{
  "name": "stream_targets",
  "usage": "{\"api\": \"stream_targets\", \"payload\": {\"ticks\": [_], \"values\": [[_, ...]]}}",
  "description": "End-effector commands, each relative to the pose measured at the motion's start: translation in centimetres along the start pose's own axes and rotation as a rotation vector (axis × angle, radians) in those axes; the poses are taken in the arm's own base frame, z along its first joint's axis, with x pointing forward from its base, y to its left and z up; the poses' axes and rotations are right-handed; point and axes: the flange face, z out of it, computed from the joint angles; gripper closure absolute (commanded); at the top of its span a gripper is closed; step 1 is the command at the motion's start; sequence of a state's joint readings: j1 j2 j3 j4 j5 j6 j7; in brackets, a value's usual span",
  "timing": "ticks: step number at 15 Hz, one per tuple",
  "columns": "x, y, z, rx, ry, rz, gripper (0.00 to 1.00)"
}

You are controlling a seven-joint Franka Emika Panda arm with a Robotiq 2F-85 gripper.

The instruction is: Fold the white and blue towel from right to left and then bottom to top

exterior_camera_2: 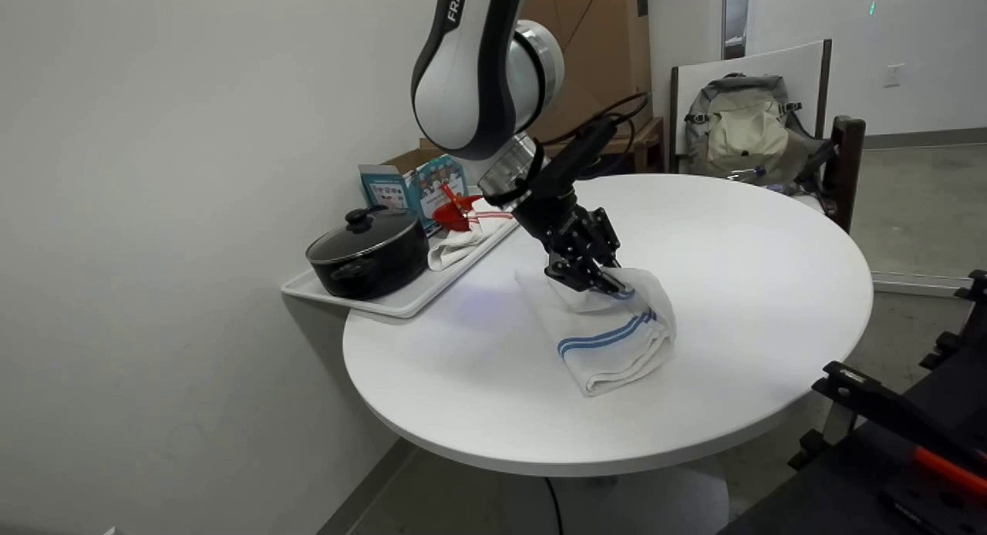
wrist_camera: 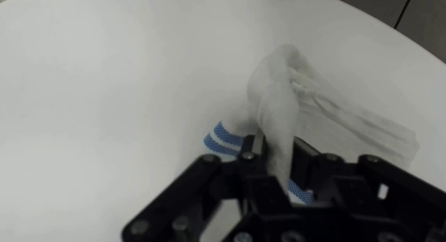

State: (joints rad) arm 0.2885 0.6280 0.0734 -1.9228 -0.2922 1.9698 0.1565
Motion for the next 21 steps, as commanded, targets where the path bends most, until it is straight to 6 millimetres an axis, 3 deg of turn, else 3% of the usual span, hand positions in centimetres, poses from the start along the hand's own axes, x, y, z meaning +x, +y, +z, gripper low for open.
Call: {"api": "stream_targets", "payload": {"ticks": [1, 7, 9, 17, 21], "values": [[-0.2, -1.4, -0.5, -0.058, -0.006, -0.063, 0.55], [-0.4, -2.8, -1.0, -0.083, 0.014, -0.086, 0.1], [-0.5, -2.9, -1.5, -0.074, 0.028, -0.076, 0.01], [-2.5, -1.6, -5.5, -0.058, 0.1, -0.044, 0.0], [-4.4, -3.0, -5.4, -0.091, 0.077, -0.133, 0.0]]}}
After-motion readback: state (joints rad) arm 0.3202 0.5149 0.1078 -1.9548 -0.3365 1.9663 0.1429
